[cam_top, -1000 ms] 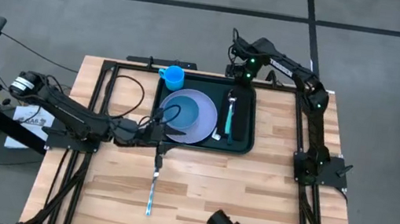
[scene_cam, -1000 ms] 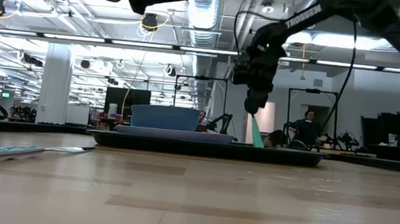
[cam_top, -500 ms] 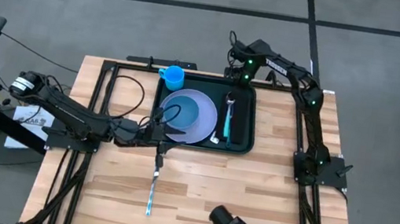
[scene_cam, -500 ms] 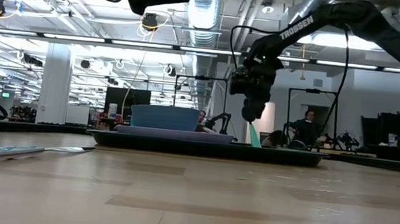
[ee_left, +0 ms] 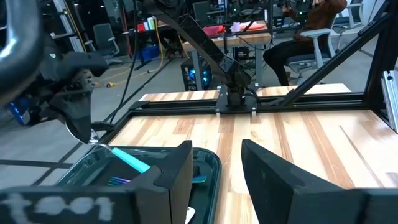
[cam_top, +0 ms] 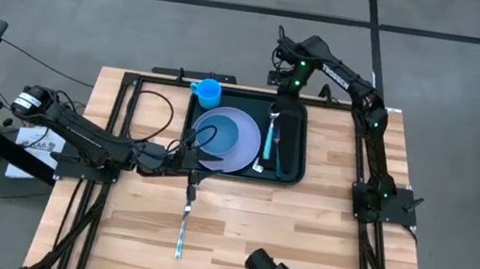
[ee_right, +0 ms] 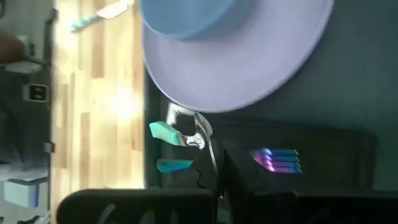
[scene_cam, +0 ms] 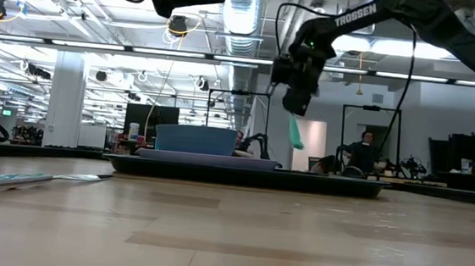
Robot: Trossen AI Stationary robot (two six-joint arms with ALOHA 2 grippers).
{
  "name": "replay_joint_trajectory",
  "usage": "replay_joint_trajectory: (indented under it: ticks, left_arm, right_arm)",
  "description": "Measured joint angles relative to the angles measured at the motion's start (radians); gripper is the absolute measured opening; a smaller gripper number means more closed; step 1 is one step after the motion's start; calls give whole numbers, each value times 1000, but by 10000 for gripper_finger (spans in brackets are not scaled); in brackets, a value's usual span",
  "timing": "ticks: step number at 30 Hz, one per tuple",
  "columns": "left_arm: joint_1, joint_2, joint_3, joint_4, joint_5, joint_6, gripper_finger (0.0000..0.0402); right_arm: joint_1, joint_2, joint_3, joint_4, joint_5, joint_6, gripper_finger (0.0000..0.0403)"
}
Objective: Set up tray
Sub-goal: Put the blue spoon on top of the black napkin to the left of the blue fork
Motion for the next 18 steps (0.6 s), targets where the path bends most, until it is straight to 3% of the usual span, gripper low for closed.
replay_joint_trajectory:
  ticks: [18]
  left_arm:
    - [0, 0, 0, -1, 13, -2, 128]
  right_arm:
    - [-12, 18, -82, 62, -32, -50, 0]
